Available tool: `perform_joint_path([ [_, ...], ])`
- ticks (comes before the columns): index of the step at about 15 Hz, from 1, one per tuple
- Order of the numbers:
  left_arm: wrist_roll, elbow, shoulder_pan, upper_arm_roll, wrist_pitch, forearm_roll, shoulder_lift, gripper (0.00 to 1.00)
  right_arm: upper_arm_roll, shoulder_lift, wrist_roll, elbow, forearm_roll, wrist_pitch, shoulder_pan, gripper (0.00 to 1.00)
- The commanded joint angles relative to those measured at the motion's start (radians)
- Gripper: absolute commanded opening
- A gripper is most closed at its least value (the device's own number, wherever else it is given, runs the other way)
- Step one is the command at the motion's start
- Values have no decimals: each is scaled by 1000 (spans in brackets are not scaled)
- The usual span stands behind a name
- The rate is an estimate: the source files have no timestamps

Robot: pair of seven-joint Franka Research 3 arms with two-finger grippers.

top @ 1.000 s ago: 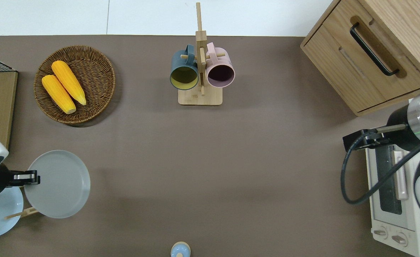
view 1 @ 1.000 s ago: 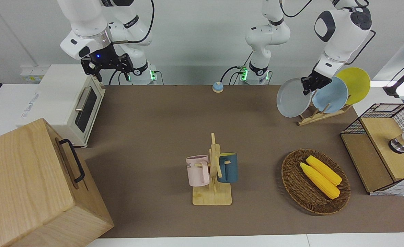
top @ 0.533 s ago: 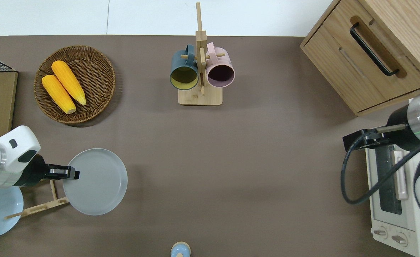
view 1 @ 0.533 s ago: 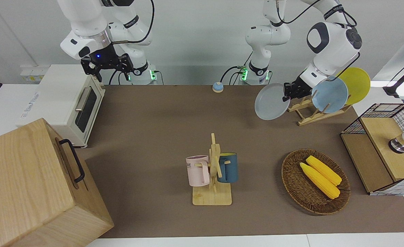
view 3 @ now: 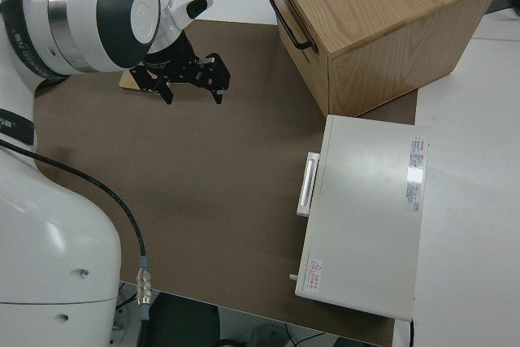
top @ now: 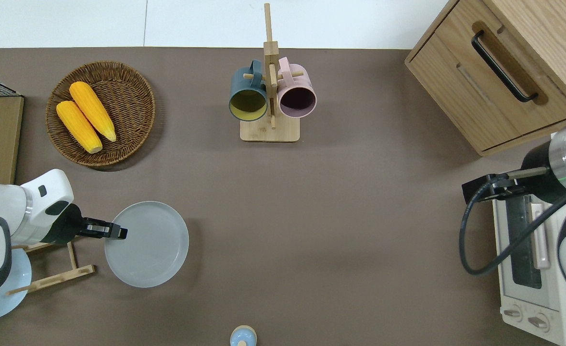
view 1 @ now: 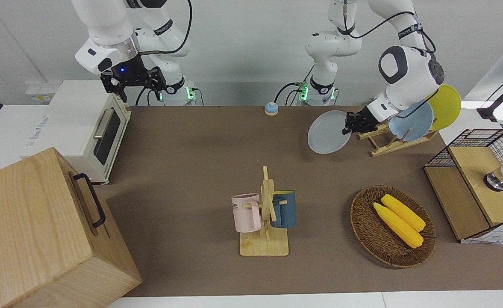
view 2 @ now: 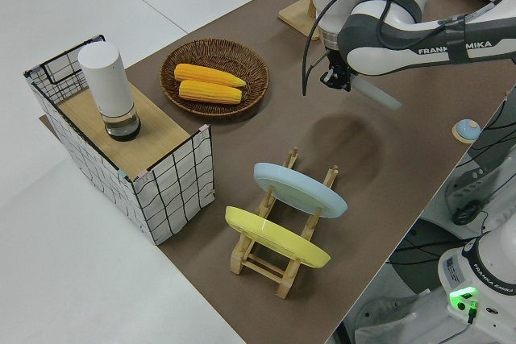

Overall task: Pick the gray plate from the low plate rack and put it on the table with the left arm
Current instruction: 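Lower the gray plate flat onto the table beside the rack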

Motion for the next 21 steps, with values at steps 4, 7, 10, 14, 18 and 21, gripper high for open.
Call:
perform_joint_path([
  [4, 29, -60, -10, 6, 68, -35, 37, 152, 20, -2, 12, 6, -6, -12, -25, 983],
  [7, 64, -67, -17, 6, 76, -70, 69, 152, 22, -2, 12, 8, -6, -12, -25, 983],
  [10, 74, -67, -19, 6, 77, -77, 85, 162, 20, -2, 12, 8, -6, -13, -25, 983],
  [14, 75, -65, -16, 8, 77, -75, 88, 296, 22, -2, 12, 8, -6, -12, -25, 983],
  [18, 75, -57, -11, 9, 74, -61, 88, 887, 22, -2, 12, 8, -6, -12, -25, 983],
  [21, 78, -48, -2, 20, 63, -54, 86, 981, 22, -2, 12, 8, -6, -12, -25, 983],
])
